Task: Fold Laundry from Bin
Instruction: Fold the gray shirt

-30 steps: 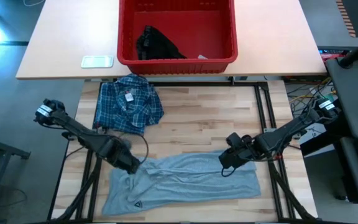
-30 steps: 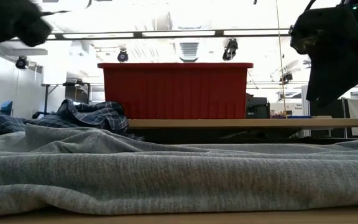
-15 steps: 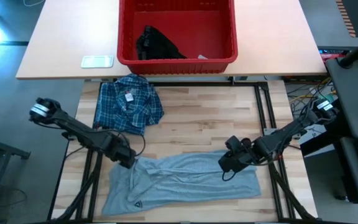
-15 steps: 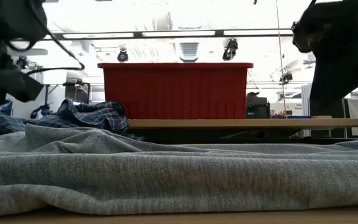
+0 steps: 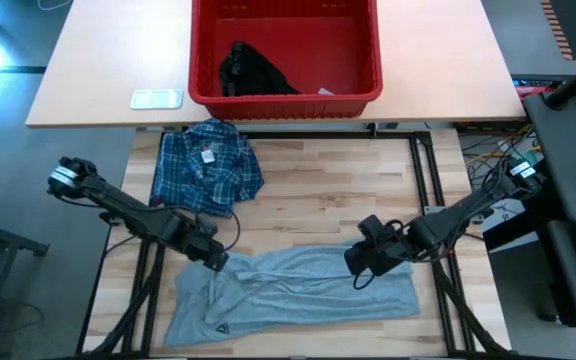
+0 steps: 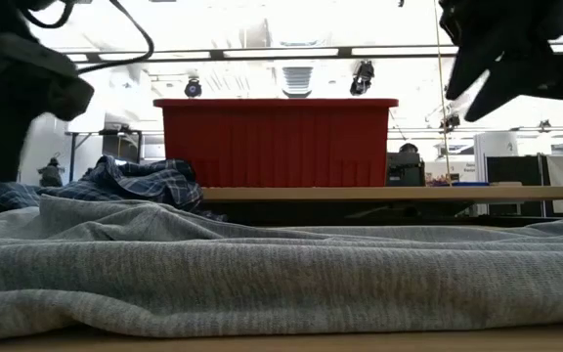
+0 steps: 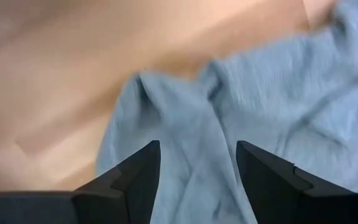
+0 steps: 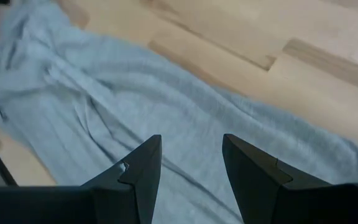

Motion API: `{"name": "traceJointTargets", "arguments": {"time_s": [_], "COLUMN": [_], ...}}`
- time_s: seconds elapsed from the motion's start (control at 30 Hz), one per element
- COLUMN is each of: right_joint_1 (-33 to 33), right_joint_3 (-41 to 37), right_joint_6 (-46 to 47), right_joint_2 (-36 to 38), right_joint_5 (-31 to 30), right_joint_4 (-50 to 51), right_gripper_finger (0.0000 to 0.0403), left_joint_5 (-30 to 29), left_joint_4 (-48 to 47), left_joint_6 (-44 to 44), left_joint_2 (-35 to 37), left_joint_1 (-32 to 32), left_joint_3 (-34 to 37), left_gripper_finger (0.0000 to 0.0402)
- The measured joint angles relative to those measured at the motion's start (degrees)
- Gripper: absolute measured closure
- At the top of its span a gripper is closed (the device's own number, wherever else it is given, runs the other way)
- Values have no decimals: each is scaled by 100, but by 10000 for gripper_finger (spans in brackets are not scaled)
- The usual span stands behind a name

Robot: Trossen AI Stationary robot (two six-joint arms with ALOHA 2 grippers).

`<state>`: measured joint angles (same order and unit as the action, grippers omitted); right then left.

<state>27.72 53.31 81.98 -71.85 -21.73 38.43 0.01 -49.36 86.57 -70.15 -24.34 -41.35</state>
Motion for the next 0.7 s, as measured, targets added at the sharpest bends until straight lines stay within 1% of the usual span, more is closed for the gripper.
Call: {"name": "traceJointTargets", "arguments": {"time_s": [0.03, 0.07, 0.17, 0.37, 0.5, 0.57, 0.63, 0.7], "right_joint_1": [-11, -32, -101, -207, -227, -227, -227, -227], "right_joint_3": [6, 6, 6, 1, -1, -1, -1, -3], "right_joint_6": [86, 138, 202, -56, -276, -357, -460, -564], "right_joint_2": [0, 0, 0, 0, 0, 0, 0, 0], "right_joint_5": [-70, -106, -102, -93, -85, -83, -80, -77], "right_joint_4": [4, 16, 16, 25, 27, 29, 28, 29], "right_gripper_finger": [239, 239, 239, 239, 239, 239, 239, 239], "left_joint_5": [-185, -246, -262, -382, -319, -251, -223, -210], "left_joint_4": [-15, -14, -12, 15, -11, -260, -567, -659], "left_joint_6": [24, 30, 7, -56, -184, -186, -165, -142], "left_joint_2": [-94, -198, -529, -1220, -1736, -1970, -2120, -2164], "left_joint_1": [8, 36, 70, 52, 54, 54, 56, 67], "left_joint_3": [-41, -70, -136, -453, -644, -730, -793, -882], "left_gripper_finger": [208, 209, 211, 211, 211, 214, 226, 250]}}
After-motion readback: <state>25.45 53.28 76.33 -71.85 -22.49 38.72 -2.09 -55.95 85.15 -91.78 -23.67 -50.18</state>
